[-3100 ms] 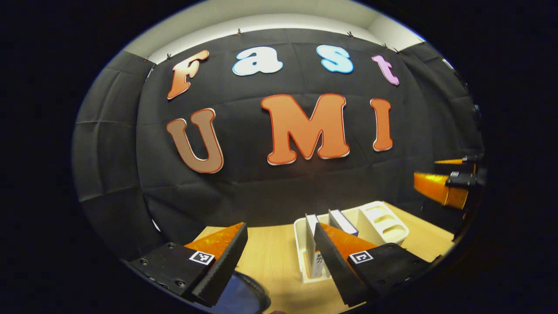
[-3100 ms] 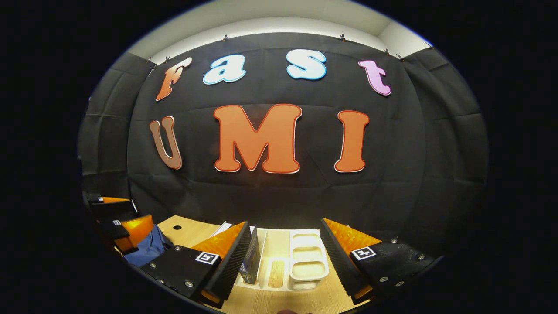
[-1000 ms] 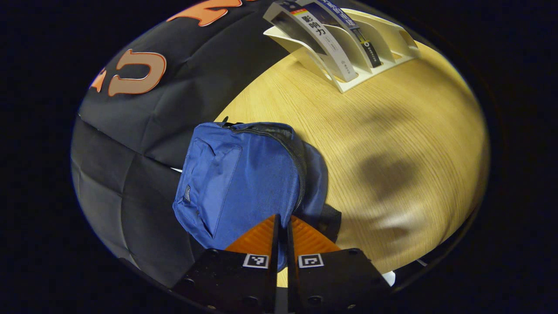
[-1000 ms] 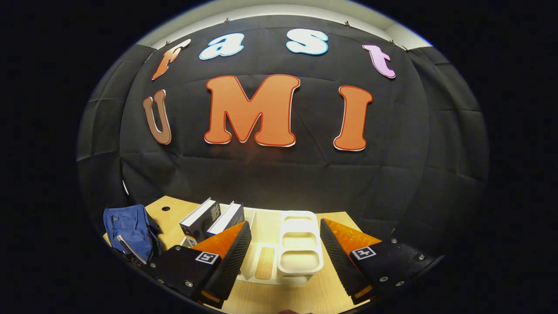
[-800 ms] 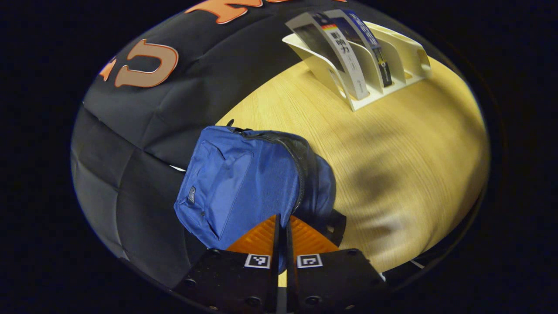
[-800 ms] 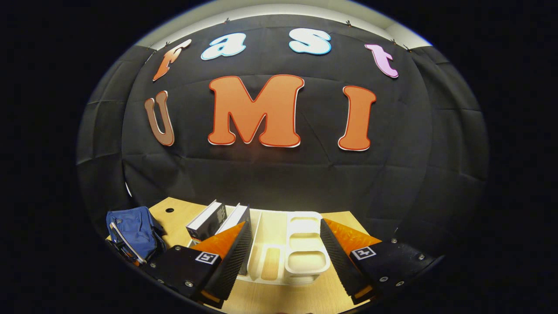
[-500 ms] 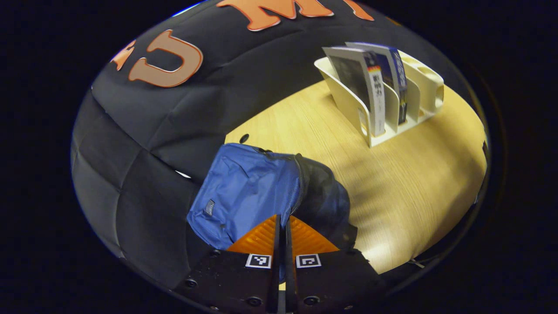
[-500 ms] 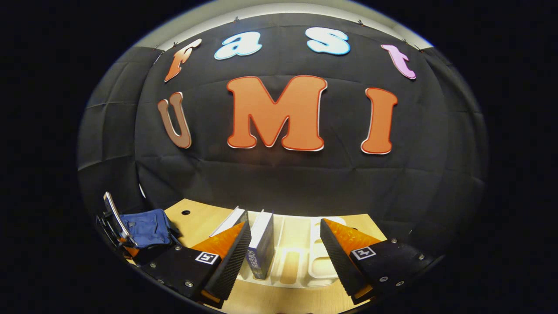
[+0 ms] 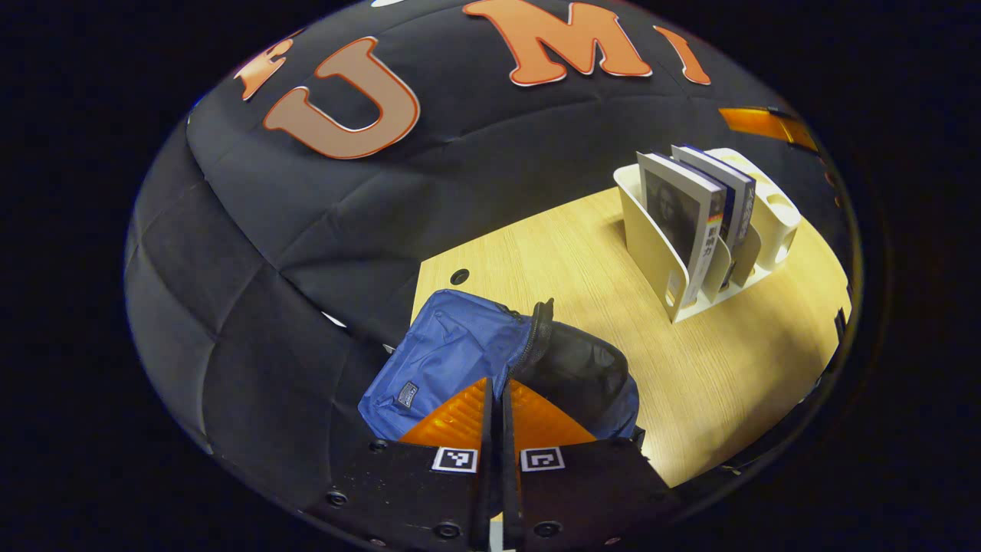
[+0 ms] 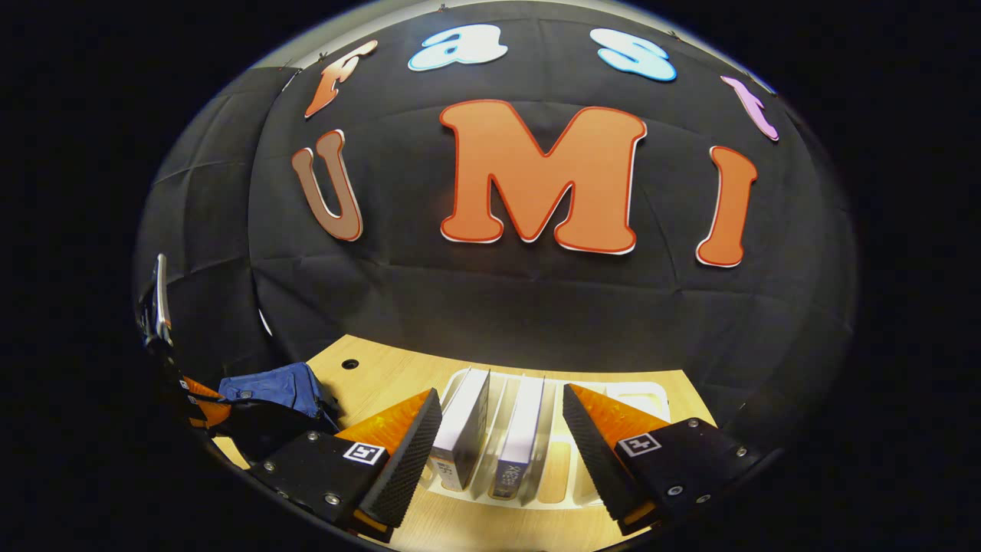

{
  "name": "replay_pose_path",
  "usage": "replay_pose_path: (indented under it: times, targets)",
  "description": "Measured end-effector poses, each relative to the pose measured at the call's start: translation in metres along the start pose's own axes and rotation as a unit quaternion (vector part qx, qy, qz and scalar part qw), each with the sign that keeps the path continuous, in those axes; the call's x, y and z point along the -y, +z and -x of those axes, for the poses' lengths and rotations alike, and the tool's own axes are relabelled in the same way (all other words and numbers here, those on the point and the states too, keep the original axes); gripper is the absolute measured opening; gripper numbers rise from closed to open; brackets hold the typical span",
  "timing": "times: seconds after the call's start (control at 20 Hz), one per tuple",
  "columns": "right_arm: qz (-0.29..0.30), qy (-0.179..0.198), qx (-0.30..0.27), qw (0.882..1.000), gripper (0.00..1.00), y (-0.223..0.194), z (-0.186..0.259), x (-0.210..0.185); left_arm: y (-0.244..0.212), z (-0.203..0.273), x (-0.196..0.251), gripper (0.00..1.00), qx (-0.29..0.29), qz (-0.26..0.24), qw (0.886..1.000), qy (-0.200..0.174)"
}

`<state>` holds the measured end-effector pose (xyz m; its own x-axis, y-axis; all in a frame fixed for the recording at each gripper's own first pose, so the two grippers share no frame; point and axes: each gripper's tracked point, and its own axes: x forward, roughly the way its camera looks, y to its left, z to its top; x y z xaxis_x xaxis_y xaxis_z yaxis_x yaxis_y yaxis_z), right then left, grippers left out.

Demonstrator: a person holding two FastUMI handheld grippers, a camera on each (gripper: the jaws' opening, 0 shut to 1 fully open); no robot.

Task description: Open the schoolbag, grab two books from the bookshelf and put them into the schoolbag.

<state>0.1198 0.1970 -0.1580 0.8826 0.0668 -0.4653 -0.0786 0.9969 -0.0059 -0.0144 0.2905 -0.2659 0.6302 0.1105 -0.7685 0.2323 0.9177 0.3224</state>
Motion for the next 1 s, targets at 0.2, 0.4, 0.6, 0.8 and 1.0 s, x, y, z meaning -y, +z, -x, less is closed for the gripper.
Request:
replay_pose_path:
  times: [0.2,0.4,0.6,0.8,1.0]
  targets:
    - [0.011,0.000,-0.061,0.998,0.94,-0.016,-0.033,-0.022,0.009,-0.007,-0.022,0.06,0.005,0.004,1.000,-0.014]
    - [-0.001,-0.005,-0.125,0.992,0.94,-0.026,-0.068,-0.036,0.024,-0.018,-0.046,0.06,0.021,-0.025,0.999,-0.013]
    - [-0.012,-0.008,-0.194,0.981,0.95,-0.045,-0.086,-0.039,0.031,-0.028,-0.052,0.05,0.028,-0.015,0.999,-0.033]
    - [0.014,-0.020,-0.232,0.972,0.95,-0.054,-0.105,-0.041,0.037,-0.031,-0.066,0.05,0.028,0.028,0.998,-0.058]
    - [0.015,-0.016,-0.284,0.959,0.94,-0.073,-0.114,-0.052,0.043,-0.033,-0.079,0.05,0.029,0.027,0.997,-0.070]
